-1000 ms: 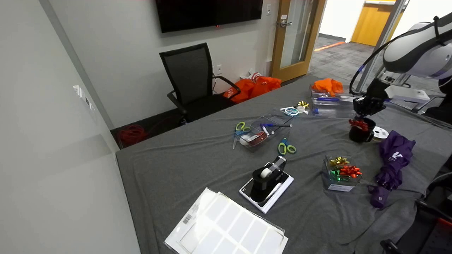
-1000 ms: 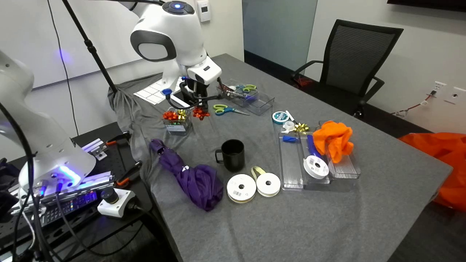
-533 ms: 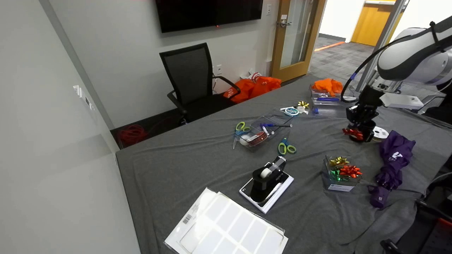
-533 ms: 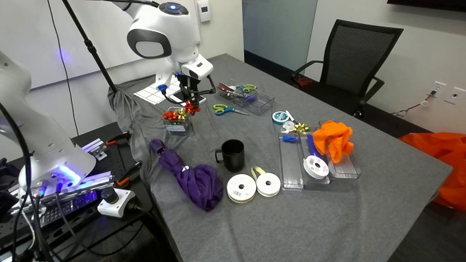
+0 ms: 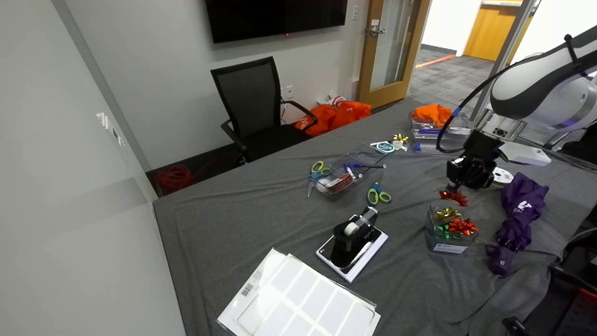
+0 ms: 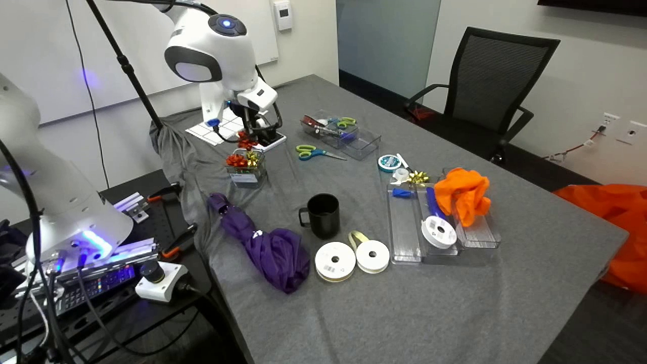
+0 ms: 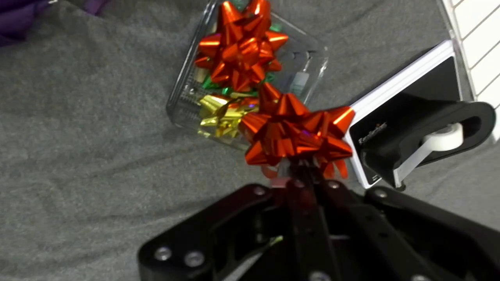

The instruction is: Move the red ribbon from the right tray to the left tray

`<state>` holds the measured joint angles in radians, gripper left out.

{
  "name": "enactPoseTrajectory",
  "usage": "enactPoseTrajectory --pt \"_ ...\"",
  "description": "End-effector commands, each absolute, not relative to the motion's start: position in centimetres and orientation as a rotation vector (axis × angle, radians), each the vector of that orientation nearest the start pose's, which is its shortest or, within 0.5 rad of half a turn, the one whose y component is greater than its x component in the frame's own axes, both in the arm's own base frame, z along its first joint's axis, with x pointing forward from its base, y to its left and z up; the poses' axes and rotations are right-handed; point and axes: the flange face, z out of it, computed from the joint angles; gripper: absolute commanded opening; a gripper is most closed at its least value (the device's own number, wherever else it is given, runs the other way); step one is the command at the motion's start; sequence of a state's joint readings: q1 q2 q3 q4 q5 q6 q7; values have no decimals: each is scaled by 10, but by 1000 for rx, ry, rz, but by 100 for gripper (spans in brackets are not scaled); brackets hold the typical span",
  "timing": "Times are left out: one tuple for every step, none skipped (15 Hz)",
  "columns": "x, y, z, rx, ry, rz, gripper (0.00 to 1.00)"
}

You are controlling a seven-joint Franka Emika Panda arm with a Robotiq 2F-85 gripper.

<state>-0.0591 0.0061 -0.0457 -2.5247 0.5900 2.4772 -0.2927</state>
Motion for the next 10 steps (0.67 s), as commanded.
enactPoseTrajectory --pt "426 -37 261 -2687 341 -61 0" --pt "420 -34 255 -2668 314 -44 0" --pt "414 -32 249 -2652 295 -39 0" --pt "408 -30 244 -2638 280 -41 0" --pt "403 -29 240 -2626 268 -46 0" --pt "399 -29 235 -2616 258 -52 0" --pt "396 -29 232 -2607 252 -63 0" --pt "394 -30 229 -2600 251 -76 0" --pt "393 -30 227 -2590 259 -90 0" --pt "393 -31 227 -2581 275 -105 0"
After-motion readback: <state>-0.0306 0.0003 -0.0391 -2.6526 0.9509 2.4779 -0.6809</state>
